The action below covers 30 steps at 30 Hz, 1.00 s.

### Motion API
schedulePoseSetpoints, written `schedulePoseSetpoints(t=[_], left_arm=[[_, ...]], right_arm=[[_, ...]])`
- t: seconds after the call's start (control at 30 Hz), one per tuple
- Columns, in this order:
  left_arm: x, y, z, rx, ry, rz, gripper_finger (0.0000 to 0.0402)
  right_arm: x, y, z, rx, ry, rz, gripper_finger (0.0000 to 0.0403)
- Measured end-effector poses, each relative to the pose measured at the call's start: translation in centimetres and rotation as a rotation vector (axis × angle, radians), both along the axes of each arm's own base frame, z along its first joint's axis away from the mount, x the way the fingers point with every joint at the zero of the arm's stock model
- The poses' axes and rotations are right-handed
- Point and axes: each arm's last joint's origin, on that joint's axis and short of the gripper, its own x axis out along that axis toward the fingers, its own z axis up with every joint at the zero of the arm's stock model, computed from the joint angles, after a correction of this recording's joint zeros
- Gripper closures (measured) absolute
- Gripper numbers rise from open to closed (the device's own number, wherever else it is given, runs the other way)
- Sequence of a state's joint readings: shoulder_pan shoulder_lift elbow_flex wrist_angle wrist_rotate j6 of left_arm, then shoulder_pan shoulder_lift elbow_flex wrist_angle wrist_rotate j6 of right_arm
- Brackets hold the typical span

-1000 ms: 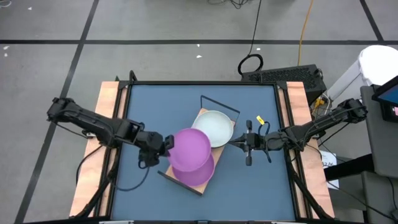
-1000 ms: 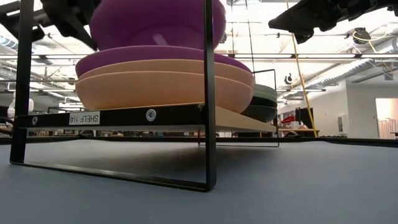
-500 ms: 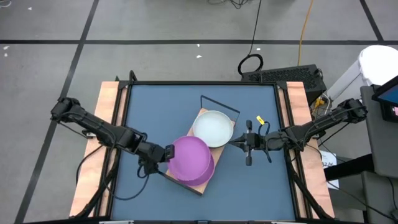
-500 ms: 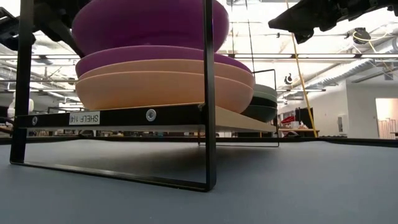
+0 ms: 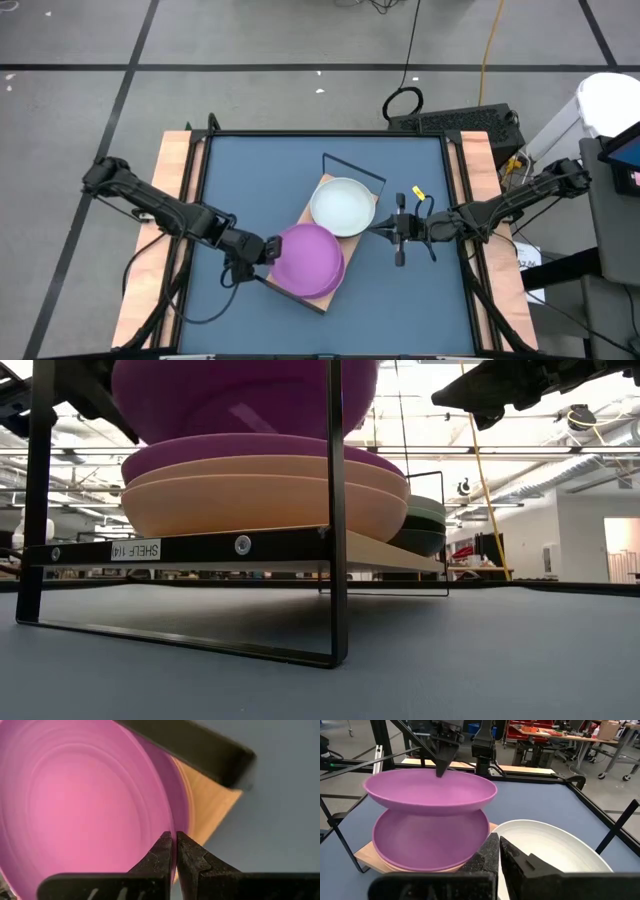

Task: Place and stack plates onto a shelf
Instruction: Stack the purple plate on top of the purple plate on the shelf

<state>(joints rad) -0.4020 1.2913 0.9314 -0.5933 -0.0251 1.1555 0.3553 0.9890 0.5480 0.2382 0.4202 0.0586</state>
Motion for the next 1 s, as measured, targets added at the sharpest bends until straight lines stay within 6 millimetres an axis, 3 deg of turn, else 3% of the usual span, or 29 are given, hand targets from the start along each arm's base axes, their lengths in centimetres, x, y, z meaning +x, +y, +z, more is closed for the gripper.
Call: schedulePoseSetpoints(t=[0.3, 1.0], left_arm=[[0.52, -0.17, -0.83, -0.011, 0.033, -0.011, 0.0389], [0.51, -0.32, -0.65, -0.057, 0.038, -0.005, 0.0364]], right_arm=[[0.01, 0.00, 0.03, 0.001, -0.004, 0.000, 0.0403], [0.01, 0.01, 0.03, 0.002, -0.003, 0.001, 0.0403]])
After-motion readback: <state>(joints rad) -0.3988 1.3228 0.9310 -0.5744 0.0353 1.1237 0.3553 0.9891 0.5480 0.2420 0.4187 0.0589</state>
